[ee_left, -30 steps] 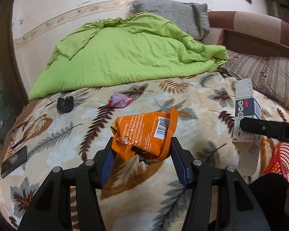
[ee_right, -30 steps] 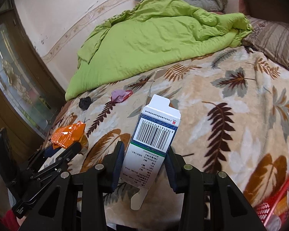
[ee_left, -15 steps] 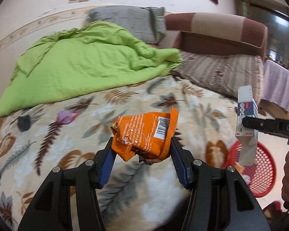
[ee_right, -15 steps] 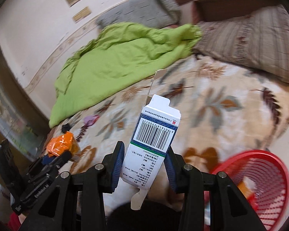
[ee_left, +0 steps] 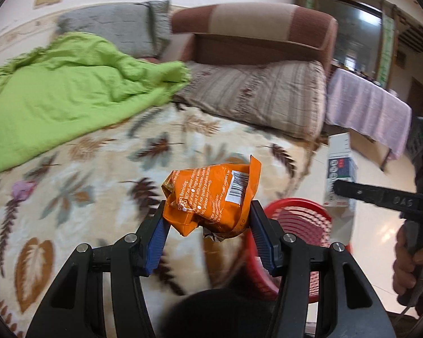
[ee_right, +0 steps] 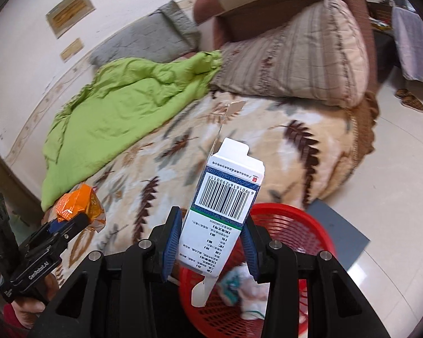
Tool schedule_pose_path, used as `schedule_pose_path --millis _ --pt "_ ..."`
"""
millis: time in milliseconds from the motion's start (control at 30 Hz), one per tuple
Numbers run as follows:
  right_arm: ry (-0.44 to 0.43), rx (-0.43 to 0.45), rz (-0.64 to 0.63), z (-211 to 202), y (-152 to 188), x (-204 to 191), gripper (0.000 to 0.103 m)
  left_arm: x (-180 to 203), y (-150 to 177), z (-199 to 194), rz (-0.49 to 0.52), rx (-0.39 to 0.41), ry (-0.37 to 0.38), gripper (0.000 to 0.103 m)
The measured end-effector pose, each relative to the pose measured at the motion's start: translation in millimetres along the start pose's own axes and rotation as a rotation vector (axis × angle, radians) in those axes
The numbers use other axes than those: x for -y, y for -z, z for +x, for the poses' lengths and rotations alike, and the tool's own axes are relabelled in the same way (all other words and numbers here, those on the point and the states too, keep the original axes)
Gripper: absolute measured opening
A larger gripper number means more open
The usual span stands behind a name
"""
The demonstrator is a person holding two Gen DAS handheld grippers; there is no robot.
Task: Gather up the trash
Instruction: 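Carry both items to the red wastebasket and open both grippers, then swing both open grippers back over the remaining trash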
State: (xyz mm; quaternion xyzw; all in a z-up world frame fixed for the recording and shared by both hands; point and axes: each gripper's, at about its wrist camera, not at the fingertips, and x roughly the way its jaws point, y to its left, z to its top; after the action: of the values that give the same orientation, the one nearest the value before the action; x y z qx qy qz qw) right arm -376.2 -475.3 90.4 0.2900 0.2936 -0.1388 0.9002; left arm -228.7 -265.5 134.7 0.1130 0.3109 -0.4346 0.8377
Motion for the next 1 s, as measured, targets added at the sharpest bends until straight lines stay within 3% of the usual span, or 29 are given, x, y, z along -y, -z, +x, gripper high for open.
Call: schedule_pose_path --millis 267,367,400,500,767,1000 --pt "0.057 -0.041 0.027 -5.5 7.6 34.3 0.045 55.4 -1.9 31.5 0.056 -0.079 0.159 0.056" --pt "0.071 -0.056 0.046 -4.4 9.1 45.0 0.048 69.8 -1.3 46.5 0.052 -0.114 0.207 0.066" --pt "0.074 -0.068 0.057 -3.2 9.8 49.4 0.049 71.6 -1.2 50.3 0.044 -0.128 0.221 0.075" --pt "0.077 -0.09 0.092 -3.6 12.1 59.4 0.05 71.8 2.7 54.5 0.019 -0.148 0.243 0.075" --pt "0.058 -0.066 0.101 -2.9 5.2 54.8 0.05 38.3 5.5 38.3 -0.019 -0.12 0.183 0.075" --pt "-0.023 -0.087 0.04 21.1 -4.1 8.5 0.059 -19.0 7.8 11.7 -0.08 -0.055 0.027 0.075"
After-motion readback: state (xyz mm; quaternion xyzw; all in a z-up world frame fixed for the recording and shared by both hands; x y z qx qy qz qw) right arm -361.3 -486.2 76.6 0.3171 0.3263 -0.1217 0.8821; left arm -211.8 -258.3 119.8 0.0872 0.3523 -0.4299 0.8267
